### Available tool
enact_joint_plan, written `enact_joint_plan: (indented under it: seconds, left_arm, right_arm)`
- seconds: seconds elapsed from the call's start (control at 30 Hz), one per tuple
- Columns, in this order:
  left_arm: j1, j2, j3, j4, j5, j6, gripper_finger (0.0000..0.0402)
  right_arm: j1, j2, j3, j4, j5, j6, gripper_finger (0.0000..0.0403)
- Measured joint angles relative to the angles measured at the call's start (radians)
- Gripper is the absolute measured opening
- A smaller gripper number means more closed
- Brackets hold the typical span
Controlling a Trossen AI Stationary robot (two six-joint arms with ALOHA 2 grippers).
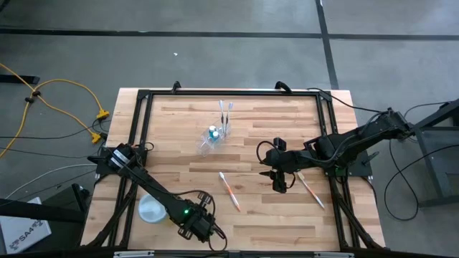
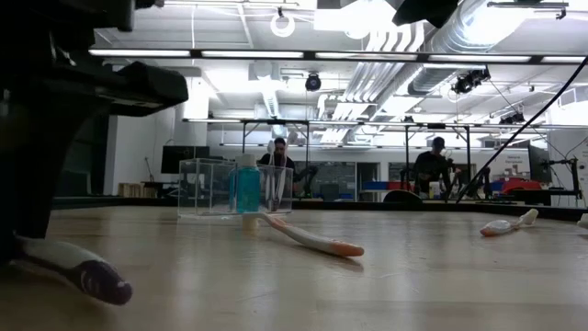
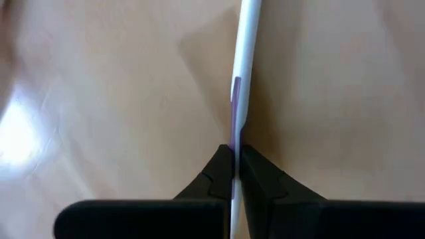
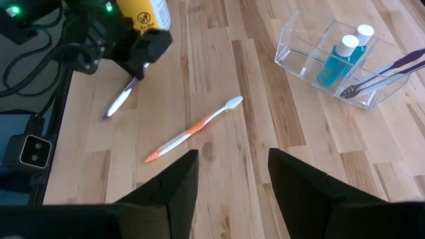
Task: Pick & Place toothbrushing station
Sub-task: Put the violet toothbrush into the transparent organizer
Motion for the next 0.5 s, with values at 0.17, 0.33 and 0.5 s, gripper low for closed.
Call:
enact_joint_plan:
  seconds: [0.17, 0.33, 0.5]
  left_arm:
    - [-0.001, -0.052, -0.001, -0.025, -0.074, 0.012, 0.0003]
    - [-0.001, -0.107, 0.0, -0.023, -0.13, 0.095, 0.0003]
    - [0.004, -0.146, 0.001, -0.019, -0.211, 0.281, 0.0003]
  right_arm:
    - [0.0, 0.0, 0.0, 0.001, 0.0, 0.0, 0.0174]
    - [0.0, 0.0, 0.0, 0.009, 0.0, 0.001, 0.0174]
    - [-0.001, 0.0, 0.0, 0.027, 0.001, 0.002, 0.0174]
